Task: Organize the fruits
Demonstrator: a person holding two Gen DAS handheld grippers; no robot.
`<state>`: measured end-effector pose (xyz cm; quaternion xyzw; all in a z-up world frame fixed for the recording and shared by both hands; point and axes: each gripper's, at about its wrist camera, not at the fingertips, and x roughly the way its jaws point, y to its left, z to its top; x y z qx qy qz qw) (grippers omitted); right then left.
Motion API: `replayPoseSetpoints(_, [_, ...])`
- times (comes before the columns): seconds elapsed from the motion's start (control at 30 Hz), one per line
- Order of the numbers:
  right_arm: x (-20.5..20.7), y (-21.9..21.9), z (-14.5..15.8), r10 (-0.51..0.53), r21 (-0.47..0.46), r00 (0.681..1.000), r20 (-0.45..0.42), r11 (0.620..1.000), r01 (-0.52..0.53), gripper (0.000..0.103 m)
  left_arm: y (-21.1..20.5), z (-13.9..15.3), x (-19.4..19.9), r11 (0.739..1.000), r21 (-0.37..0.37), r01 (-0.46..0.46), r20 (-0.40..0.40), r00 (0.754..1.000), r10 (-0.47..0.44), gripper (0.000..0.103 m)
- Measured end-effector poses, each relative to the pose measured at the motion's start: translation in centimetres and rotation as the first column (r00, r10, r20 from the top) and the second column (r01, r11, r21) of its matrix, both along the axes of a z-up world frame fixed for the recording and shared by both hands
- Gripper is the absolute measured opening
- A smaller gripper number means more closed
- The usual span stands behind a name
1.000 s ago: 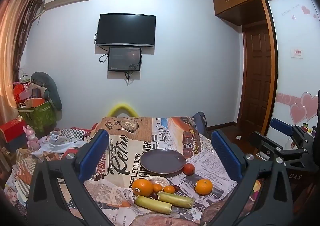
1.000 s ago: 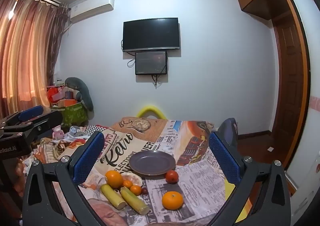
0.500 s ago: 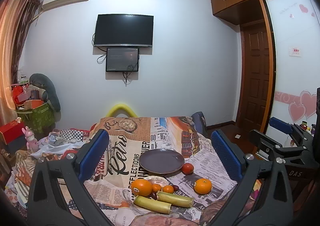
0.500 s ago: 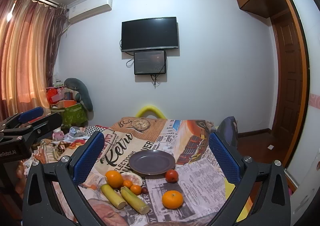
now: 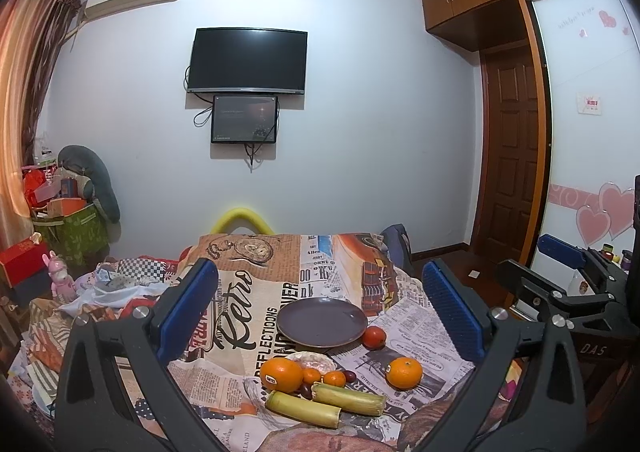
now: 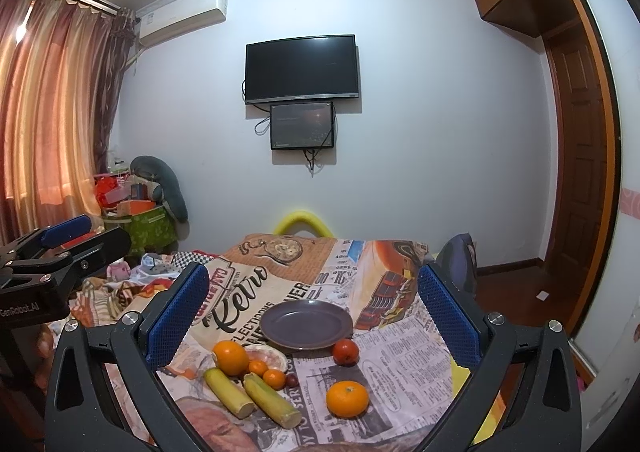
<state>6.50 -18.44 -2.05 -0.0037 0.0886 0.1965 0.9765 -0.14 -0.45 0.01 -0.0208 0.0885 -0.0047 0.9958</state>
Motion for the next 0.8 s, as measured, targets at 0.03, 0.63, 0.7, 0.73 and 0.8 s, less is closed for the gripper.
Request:
replayPoseSetpoints(0.03, [0.00, -0.02, -0.01, 0.000, 0.001, 1.000, -0.001, 1.000, 0.000, 0.103, -0.21, 0.11, 0.03, 1.000, 0.000, -0.001, 0.000, 1.000, 0.001, 0.103])
replayPoseSetpoints(0.63, [-0.18, 0.06, -0.06, -0.002, 0.008, 1.000, 0.003, 1.000, 0.002, 0.103, -0.39, -0.22, 0.26, 1.000, 0.000, 0.006, -0.005, 1.000, -0.006, 0.103])
replayPoseSetpoints(0.7, [-0.21, 0.06, -0.07, -0.002, 0.008, 1.000, 0.003, 1.000, 0.002, 0.103, -0.36, -0.21, 0.25, 1.000, -0.001, 0.005, -0.005, 1.000, -0.005, 0.103])
replayPoseSetpoints(0.73, [-0.21, 0.06, -0.07, -0.002, 0.008, 1.000, 0.003, 1.000, 0.002, 0.103, -0.41, -0.19, 0.25, 1.000, -0.001, 0.006, -0.005, 1.000, -0.006, 0.103])
replayPoseSetpoints(0.8, [-0.22, 0.05, -0.07, -0.002, 0.008, 1.000, 0.004, 1.000, 0.002, 0.103, -0.42, -0.19, 0.26, 1.000, -0.001, 0.006, -0.005, 1.000, -0.006, 0.103])
